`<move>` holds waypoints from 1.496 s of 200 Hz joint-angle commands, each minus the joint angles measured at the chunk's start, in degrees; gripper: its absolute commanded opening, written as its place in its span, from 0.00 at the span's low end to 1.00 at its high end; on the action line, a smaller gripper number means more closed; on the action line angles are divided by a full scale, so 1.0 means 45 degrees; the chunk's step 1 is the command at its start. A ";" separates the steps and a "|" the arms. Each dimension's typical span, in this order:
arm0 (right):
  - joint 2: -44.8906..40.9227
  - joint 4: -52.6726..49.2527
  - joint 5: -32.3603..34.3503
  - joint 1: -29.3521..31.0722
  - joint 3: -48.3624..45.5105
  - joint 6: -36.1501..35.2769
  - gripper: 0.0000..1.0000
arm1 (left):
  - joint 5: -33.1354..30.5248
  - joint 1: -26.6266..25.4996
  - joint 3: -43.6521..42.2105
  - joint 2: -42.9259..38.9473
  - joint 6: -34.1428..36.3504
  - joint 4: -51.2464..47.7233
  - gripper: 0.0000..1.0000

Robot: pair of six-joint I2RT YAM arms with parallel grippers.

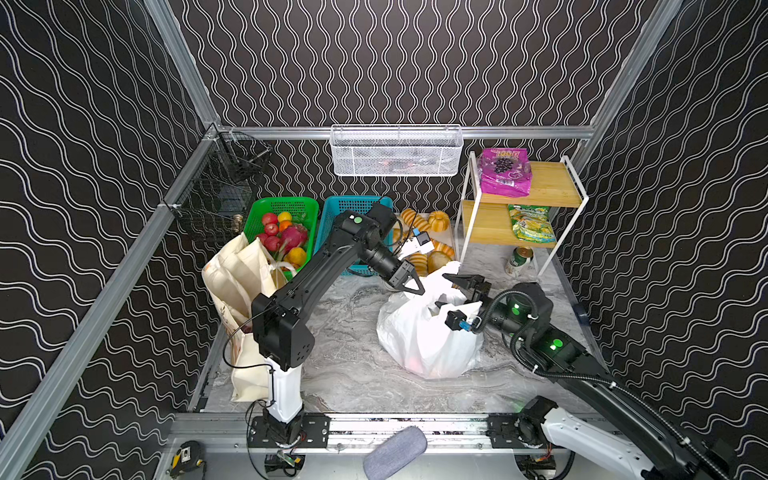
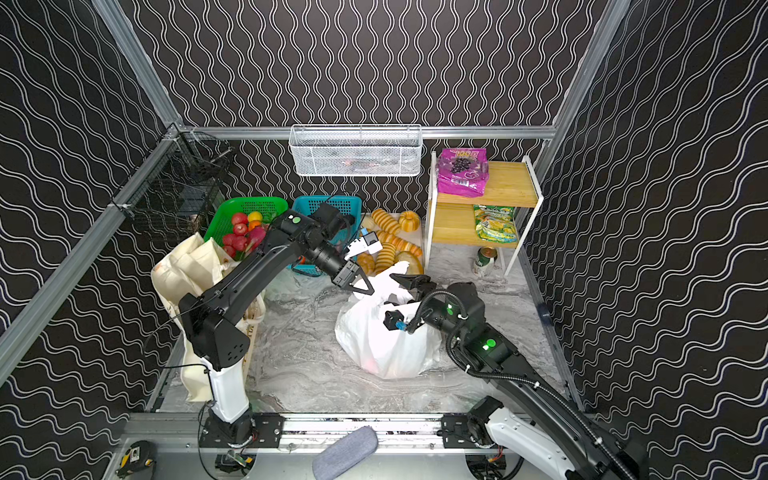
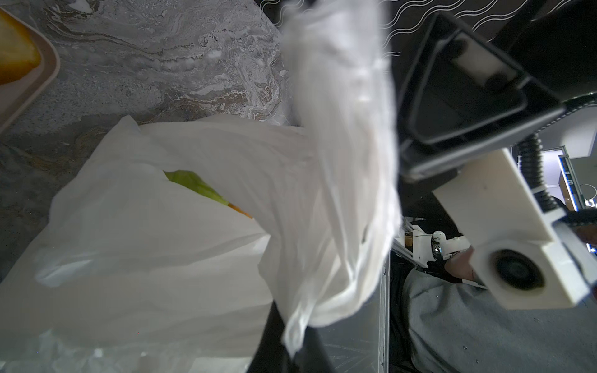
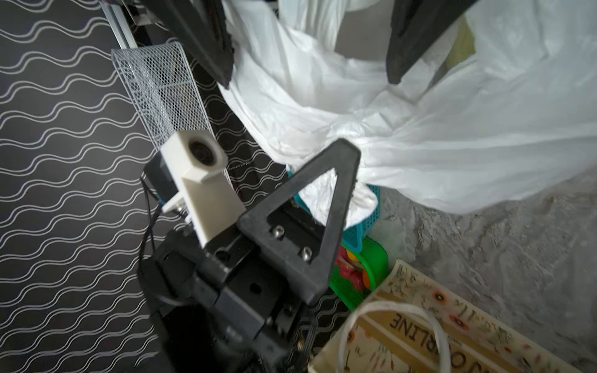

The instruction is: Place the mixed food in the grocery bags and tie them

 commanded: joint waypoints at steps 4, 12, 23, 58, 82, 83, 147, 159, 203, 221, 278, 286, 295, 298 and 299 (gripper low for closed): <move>0.0236 0.1802 0.1682 0.0152 -0.0435 -0.1245 0.74 | 0.0399 0.0006 0.0217 0.0100 0.0457 -0.0555 0.00; 0.0362 0.1782 0.1880 0.0153 -0.0368 -0.1383 0.74 | 0.0400 0.0017 0.0264 0.0129 0.0534 -0.0640 0.00; 0.0414 0.2131 0.2203 0.0177 -0.0439 -0.1614 0.73 | 0.0414 0.0005 0.0334 0.0204 0.0662 -0.0828 0.00; 0.0269 0.2865 0.2345 0.0192 -0.0805 -0.1949 0.75 | 0.0406 0.0015 0.0541 0.0425 0.0863 -0.1194 0.00; 0.0665 0.2025 0.1988 0.0192 -0.0350 -0.1618 0.69 | 0.0504 0.0018 0.0578 0.0444 0.0906 -0.1172 0.00; 0.0695 0.2002 0.1974 0.0192 -0.0335 -0.1598 0.69 | 0.0510 0.0008 0.0588 0.0444 0.0917 -0.1195 0.00; 0.1793 0.2545 0.1321 0.0221 0.0007 -0.0536 0.54 | 0.0848 0.0017 0.0407 0.0362 0.0939 -0.1111 0.00; 0.1985 0.2196 0.0908 0.0231 0.0297 -0.0101 0.52 | 0.0877 0.0017 0.0418 0.0371 0.0939 -0.1084 0.00; 0.2694 0.1844 0.0013 0.0270 0.0741 0.1357 0.40 | 0.1363 0.0004 0.0406 0.0406 0.1063 -0.1019 0.00; 0.2902 0.1419 -0.0271 0.0270 0.1065 0.1876 0.33 | 0.1357 0.0003 0.0518 0.0425 0.1046 -0.1027 0.00; 0.3115 -0.0963 -0.2033 -0.0194 0.2240 0.4482 0.00 | -0.0807 0.0053 0.0370 -0.0252 0.0225 0.0103 0.07; 0.3194 -0.1615 -0.2382 -0.0352 0.2561 0.4930 0.00 | -0.1072 0.0057 0.0235 -0.0460 0.0060 0.0541 0.10; 0.3269 -0.2138 -0.2576 -0.0413 0.2765 0.5287 0.00 | -0.1363 0.0052 0.0053 -0.0702 -0.0209 0.1076 0.24; 0.3282 -0.2222 -0.2562 -0.0428 0.2836 0.5601 0.00 | -0.1518 0.0056 -0.0011 -0.0776 -0.0332 0.1262 0.25; 0.3283 -0.2260 -0.2556 -0.0431 0.2869 0.5713 0.00 | -0.1555 0.0047 -0.0029 -0.0791 -0.0356 0.1321 0.25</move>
